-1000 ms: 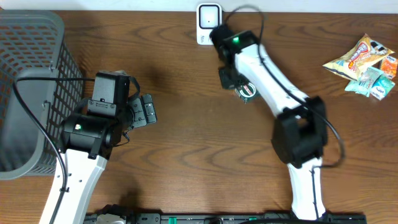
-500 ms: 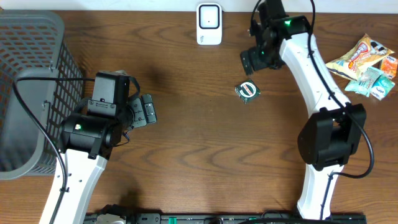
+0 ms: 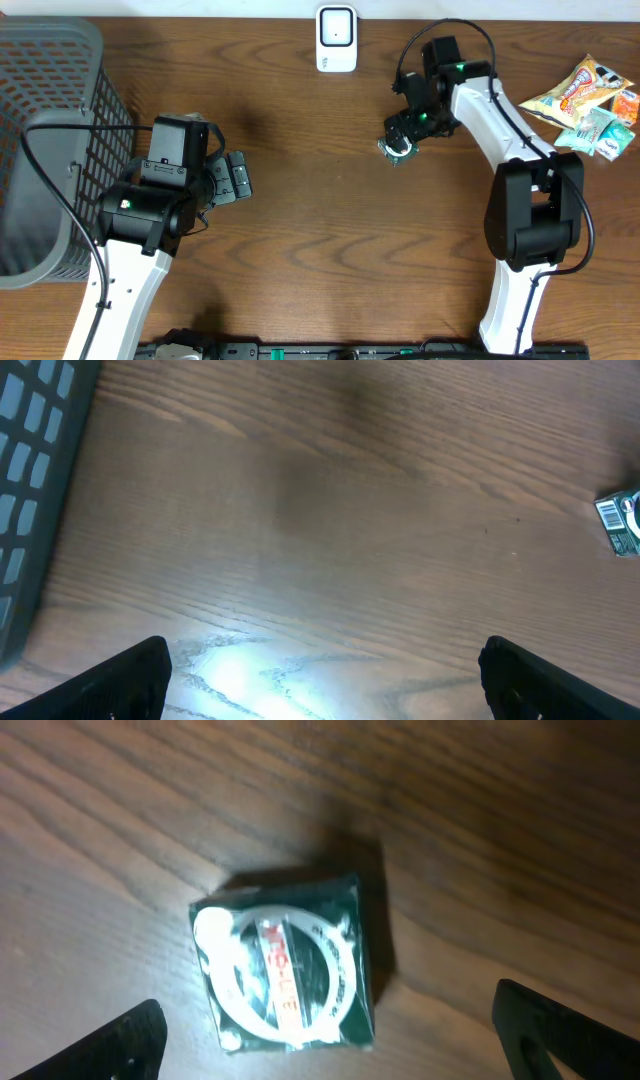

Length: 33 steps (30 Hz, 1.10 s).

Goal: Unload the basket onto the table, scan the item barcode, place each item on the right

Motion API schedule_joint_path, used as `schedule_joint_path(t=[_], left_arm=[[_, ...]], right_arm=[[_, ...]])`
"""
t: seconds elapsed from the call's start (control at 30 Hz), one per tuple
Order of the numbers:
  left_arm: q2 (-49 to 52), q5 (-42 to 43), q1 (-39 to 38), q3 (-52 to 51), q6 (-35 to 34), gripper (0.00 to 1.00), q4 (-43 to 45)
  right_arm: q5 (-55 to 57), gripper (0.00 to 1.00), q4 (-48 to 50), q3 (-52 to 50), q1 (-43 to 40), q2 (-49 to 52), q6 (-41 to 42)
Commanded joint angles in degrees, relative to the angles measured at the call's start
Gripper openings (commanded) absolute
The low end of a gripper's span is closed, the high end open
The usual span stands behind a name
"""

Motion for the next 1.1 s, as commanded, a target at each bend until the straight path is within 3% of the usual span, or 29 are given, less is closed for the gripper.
schedule_joint_path(t=[0.0,0.53,0.83,1.07], left_arm=[[0.11,0.07,0.09,0.50,-0.50,0.98,0.04],[0.11,0.07,0.09,0.50,-0.50,0.98,0.04],[0.11,0.09,0.09,0.50,-0.50,0.98,0.04],[0.11,0.07,0.09,0.50,-0.50,0.98,0.04]], right_arm=[[-1.53,0.99,1.68,-1.86,0.74,0.57,2.43],[-1.05,0.99,11.04,-12.70,1.68,0.57,2.58],[-1.05,0.77,12.98,-12.70,1.68,0.57,2.56],[-1.07,0.80,10.49,-12.70,1.70,0.57,2.56]])
